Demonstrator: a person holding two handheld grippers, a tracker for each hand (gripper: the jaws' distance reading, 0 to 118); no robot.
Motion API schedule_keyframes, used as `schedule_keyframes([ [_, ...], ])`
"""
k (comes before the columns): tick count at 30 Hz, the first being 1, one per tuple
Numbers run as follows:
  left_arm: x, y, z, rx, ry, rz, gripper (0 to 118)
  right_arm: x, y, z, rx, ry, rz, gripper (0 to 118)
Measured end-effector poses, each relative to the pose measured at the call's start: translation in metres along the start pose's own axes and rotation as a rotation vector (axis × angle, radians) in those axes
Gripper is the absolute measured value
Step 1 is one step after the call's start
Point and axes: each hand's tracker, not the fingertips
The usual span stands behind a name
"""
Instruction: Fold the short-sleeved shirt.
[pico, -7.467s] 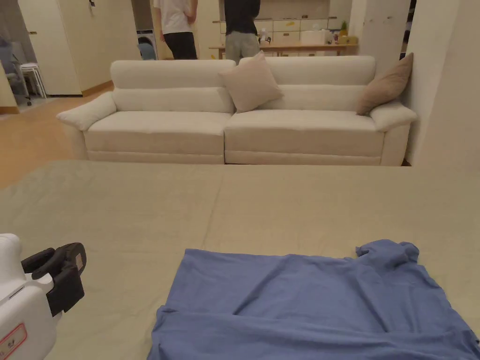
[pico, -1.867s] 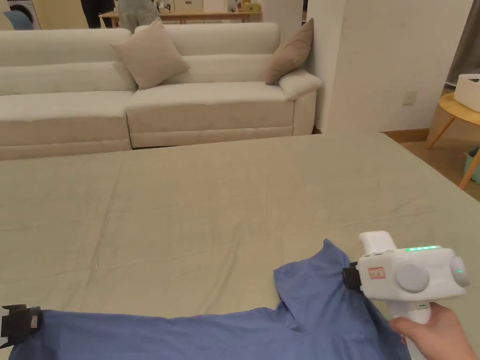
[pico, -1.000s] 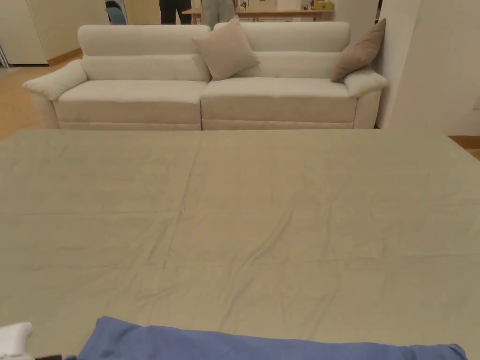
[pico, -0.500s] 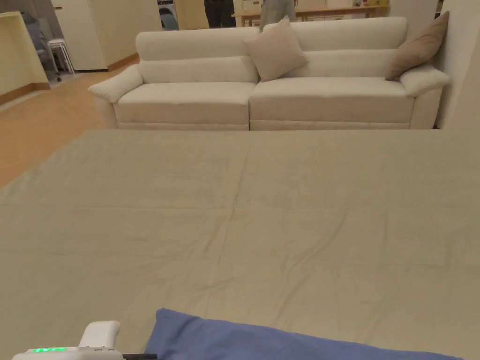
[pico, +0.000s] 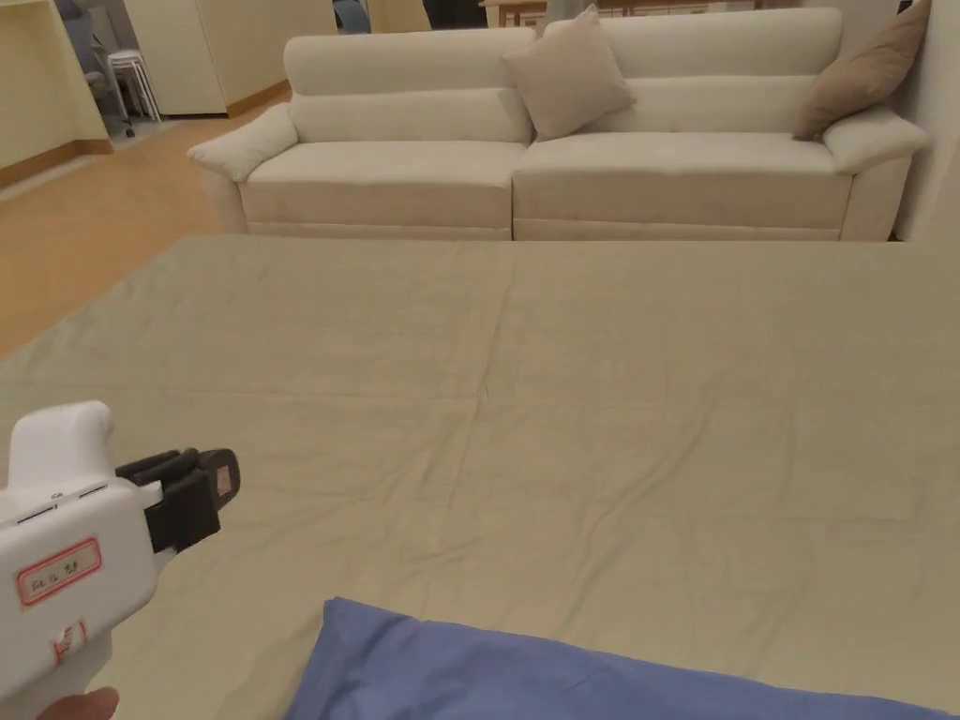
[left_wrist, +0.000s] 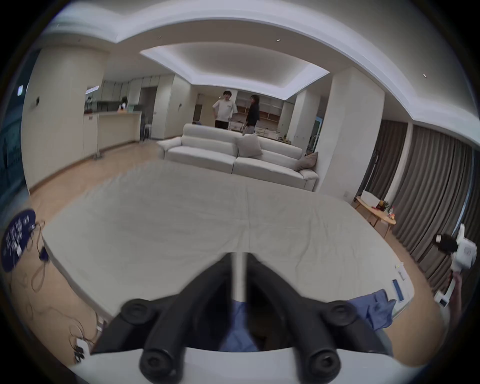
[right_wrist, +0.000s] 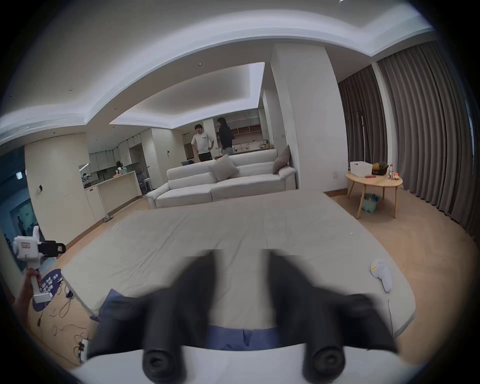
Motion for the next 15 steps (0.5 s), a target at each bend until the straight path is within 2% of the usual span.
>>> schedule_keyframes([
  [2,-0.001,-0.002,-0.010,-0.058,-0.030,-0.012,0,-0.006,0.000,-0.003,0.009,-0.021,0.021,0],
  [4,-0.006,-0.008,-0.026,-0.175,-0.075,0.029,0,-0.009,0.000,-0.009,-0.030,0.008,0.017,0],
  [7,-0.041,-0.028,-0.064,-0.304,-0.152,0.156,0,-0.011,-0.004,-0.013,-0.059,0.041,0.009,0],
  [9,-0.070,-0.046,-0.093,-0.449,-0.192,0.271,0,-0.014,-0.006,-0.017,-0.086,0.031,0.021,0],
  [10,-0.087,-0.056,-0.106,-0.492,-0.259,0.334,0,-0.014,-0.007,-0.017,-0.088,0.028,0.022,0],
  [12,-0.123,-0.080,-0.131,-0.556,-0.390,0.589,0,-0.014,-0.010,-0.023,-0.113,0.038,0.023,0],
  [13,-0.129,-0.088,-0.136,-0.567,-0.444,0.663,0,-0.015,-0.010,-0.024,-0.116,0.039,0.025,0],
  [14,-0.139,-0.097,-0.146,-0.582,-0.489,0.714,0,-0.016,-0.010,-0.026,-0.121,0.036,0.023,0],
  [15,-0.145,-0.101,-0.153,-0.624,-0.441,0.670,11,-0.016,-0.013,-0.030,-0.130,0.034,0.017,0],
])
